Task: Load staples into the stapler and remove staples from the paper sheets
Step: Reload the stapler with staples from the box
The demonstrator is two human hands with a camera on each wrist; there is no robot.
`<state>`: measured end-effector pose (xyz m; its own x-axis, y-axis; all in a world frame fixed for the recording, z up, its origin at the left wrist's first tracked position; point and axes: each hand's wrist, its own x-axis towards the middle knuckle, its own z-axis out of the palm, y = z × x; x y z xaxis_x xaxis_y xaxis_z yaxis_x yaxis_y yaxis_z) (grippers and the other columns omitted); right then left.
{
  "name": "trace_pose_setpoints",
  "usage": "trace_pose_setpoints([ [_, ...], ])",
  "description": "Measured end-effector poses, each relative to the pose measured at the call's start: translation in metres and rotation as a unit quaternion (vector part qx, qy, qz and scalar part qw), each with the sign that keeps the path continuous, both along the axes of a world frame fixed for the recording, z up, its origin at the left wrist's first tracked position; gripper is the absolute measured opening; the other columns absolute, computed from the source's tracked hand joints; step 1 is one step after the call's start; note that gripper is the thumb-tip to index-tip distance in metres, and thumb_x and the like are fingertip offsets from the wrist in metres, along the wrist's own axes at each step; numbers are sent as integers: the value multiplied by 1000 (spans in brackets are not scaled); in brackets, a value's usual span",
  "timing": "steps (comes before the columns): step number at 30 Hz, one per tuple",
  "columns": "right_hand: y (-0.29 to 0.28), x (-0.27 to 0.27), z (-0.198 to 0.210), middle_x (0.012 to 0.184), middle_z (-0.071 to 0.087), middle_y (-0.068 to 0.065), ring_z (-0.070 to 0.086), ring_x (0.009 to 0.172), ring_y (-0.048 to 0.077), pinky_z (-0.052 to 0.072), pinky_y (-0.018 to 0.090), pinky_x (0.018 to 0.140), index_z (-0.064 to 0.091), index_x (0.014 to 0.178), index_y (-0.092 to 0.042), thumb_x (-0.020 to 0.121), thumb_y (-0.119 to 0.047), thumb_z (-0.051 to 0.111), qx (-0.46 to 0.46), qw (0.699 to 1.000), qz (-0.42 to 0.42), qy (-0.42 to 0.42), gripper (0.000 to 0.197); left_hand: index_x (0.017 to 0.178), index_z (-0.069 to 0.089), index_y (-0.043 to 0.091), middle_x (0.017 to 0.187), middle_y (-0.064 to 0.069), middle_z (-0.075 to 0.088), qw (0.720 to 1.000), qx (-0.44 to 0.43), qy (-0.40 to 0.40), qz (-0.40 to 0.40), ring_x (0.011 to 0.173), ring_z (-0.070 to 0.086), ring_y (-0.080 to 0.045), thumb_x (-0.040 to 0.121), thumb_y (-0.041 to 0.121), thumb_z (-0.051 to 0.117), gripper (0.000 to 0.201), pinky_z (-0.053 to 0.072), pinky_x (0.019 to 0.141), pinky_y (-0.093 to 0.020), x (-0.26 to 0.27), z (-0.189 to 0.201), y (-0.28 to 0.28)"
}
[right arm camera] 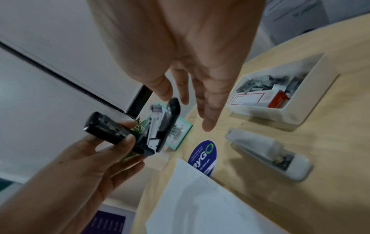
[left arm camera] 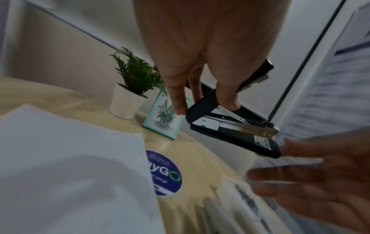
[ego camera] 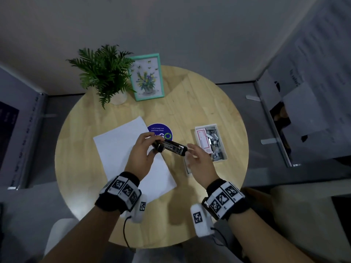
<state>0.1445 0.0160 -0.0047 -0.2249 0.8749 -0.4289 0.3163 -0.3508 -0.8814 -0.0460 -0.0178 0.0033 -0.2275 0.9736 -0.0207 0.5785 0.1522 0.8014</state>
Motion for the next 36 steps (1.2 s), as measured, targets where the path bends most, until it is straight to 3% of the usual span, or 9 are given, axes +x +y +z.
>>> trace_pose_setpoints([
  [2,4,-4,7,118,64,12,63,106,25,54,42,91,59,115,-16,99,-14,46,-7,999,-16,38,21,110,65,22,121,-4,55,999,21,-24,27,113,54,-13,86,-1,63,34,45,100,-30,7,11,-4],
  [6,11,-3,26,110,65,12,66,100,24,58,26,69,61,104,-17,102,-8,38,-42,984,-78,154,25,105,62,31,115,-1,58,989,48,-109,87,108,57,-11,88,2,62,34,47,94,-26,27,32,-10],
  [14,22,17,23,98,69,17,70,82,26,60,27,69,62,99,-7,101,-1,32,-114,954,-183,208,31,116,52,0,110,-16,63,937,65,-297,171,98,65,-11,97,-2,46,20,52,85,-16,46,43,-4],
  [16,17,23,19,90,71,14,72,71,20,59,25,63,62,98,-5,101,0,32,-160,932,-219,242,31,120,50,6,106,-8,64,918,43,-335,209,93,66,-5,100,8,43,21,52,83,-14,48,42,-4],
  [21,1,26,4,88,69,15,68,67,19,54,20,51,60,95,-5,101,1,30,-241,900,-262,250,32,121,37,19,118,-12,63,839,-29,-449,306,91,67,-21,101,29,44,23,47,97,-46,55,31,-2],
  [27,-15,24,-12,100,66,26,69,69,23,55,24,54,55,114,6,100,1,30,-280,890,-264,245,29,137,-17,58,155,-8,27,898,5,-365,246,114,63,-23,98,17,52,90,51,96,-51,65,14,-18],
  [30,-17,27,-16,95,69,23,70,80,28,56,25,61,56,111,4,100,0,31,-280,896,-241,245,28,131,0,69,146,-9,37,907,-1,-377,189,98,68,-6,93,4,56,94,59,84,-39,76,9,-21],
  [33,-11,35,-12,93,72,20,71,79,27,58,28,67,61,106,0,101,-2,35,-261,918,-194,225,27,139,37,42,128,-20,52,892,-36,-415,175,106,66,-26,90,-2,60,70,60,78,-34,78,0,-22],
  [36,4,56,-15,95,71,15,70,75,23,55,29,66,66,91,-14,95,-2,49,-164,978,-103,79,21,137,44,30,111,-12,63,881,-37,-426,204,113,61,-36,89,-1,61,59,60,80,-35,75,-5,-25],
])
